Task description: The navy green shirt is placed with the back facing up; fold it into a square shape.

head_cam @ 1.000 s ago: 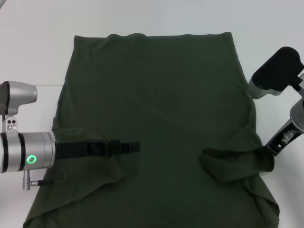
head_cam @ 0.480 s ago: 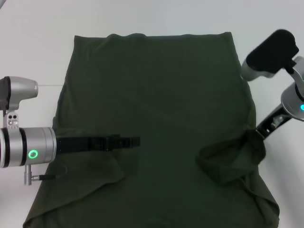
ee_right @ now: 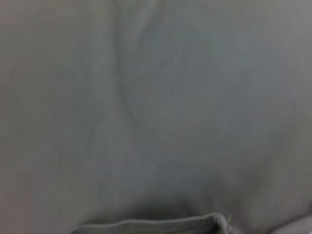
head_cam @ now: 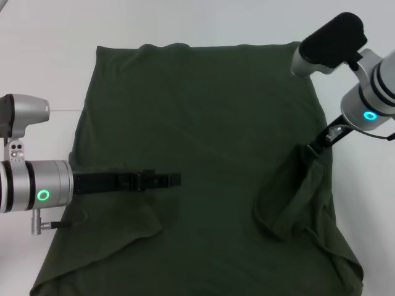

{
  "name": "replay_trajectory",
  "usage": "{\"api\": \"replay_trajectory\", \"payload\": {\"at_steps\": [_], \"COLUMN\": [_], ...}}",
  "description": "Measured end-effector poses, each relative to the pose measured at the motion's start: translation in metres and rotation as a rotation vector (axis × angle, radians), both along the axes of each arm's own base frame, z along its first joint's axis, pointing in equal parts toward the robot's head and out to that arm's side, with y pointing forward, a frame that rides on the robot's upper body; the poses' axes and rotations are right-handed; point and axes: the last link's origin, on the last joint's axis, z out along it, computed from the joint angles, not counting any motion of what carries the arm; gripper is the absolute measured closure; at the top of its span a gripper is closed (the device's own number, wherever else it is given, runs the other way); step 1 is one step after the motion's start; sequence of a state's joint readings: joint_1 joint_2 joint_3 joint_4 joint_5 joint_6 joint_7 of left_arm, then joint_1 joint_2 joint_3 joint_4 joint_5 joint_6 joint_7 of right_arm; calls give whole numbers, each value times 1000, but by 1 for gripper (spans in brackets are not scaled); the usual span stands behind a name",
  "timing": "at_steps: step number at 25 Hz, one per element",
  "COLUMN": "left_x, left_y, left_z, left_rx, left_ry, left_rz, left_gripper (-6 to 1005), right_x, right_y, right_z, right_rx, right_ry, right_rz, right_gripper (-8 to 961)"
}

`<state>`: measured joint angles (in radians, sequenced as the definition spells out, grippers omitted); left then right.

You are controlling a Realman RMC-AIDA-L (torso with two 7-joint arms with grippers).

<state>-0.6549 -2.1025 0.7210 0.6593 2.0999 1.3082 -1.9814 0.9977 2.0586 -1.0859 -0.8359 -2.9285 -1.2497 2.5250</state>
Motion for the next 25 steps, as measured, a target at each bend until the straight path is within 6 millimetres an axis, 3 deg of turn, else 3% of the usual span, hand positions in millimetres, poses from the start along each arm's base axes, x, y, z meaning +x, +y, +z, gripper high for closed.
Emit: {"api": "replay_trajectory", "payload": {"at_steps": [17, 21, 25], "left_x": [2, 5, 3], "left_y": [1, 1, -3], "left_z": [6, 18, 41], "left_rx": [8, 32, 64], "left_ry": [6, -15, -68], "left_rz": [-22, -38, -39], "left_gripper": [115, 112, 106], "right_x": [-16, -24, -20], "right_y": [16, 19, 10], "right_z": [0, 18, 55], "right_rx": [74, 144, 174], "right_ry": [56, 195, 473], "right_rz": [32, 11, -44], "right_gripper": [949, 893, 838]}}
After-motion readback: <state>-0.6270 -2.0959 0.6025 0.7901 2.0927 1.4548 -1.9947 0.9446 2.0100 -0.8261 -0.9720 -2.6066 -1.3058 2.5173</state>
